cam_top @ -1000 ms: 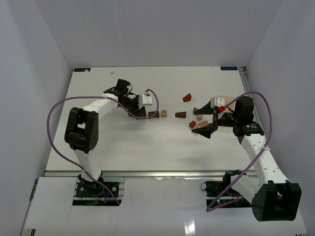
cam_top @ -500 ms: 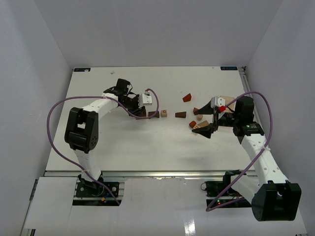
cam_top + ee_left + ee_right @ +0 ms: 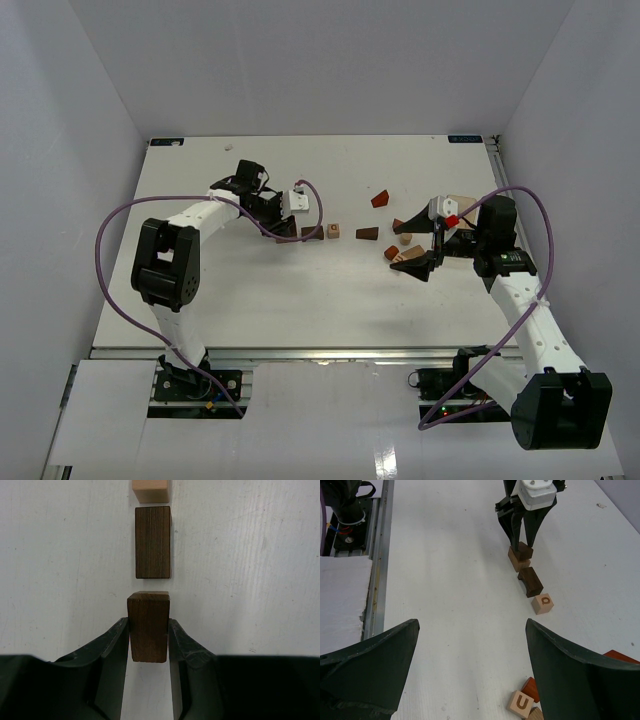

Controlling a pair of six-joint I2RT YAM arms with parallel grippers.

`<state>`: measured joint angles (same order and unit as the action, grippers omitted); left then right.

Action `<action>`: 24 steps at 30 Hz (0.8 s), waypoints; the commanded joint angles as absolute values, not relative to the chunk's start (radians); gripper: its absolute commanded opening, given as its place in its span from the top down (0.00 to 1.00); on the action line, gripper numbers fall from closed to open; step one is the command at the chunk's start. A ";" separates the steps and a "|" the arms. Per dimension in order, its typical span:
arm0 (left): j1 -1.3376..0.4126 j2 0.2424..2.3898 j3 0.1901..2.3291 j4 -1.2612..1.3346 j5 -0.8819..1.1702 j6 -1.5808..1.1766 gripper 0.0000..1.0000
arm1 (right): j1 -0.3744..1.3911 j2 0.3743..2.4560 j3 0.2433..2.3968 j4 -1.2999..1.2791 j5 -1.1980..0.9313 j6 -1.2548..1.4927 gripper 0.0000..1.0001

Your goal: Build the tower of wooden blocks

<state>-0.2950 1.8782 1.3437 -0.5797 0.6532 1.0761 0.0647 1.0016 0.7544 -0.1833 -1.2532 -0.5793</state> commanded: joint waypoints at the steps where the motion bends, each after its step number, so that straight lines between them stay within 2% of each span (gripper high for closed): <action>1: -0.280 1.853 1.338 -0.557 0.677 1.082 0.77 | 0.055 1.003 0.749 -0.175 -1.283 -0.571 0.07; 24: -0.270 1.853 1.331 -0.549 0.712 1.074 0.74 | 0.052 1.005 0.749 -0.175 -1.284 -0.571 0.07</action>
<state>-0.2768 1.8782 1.3338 -0.5594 0.6546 1.0721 0.0589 1.0016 0.7544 -0.1833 -1.2602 -0.5785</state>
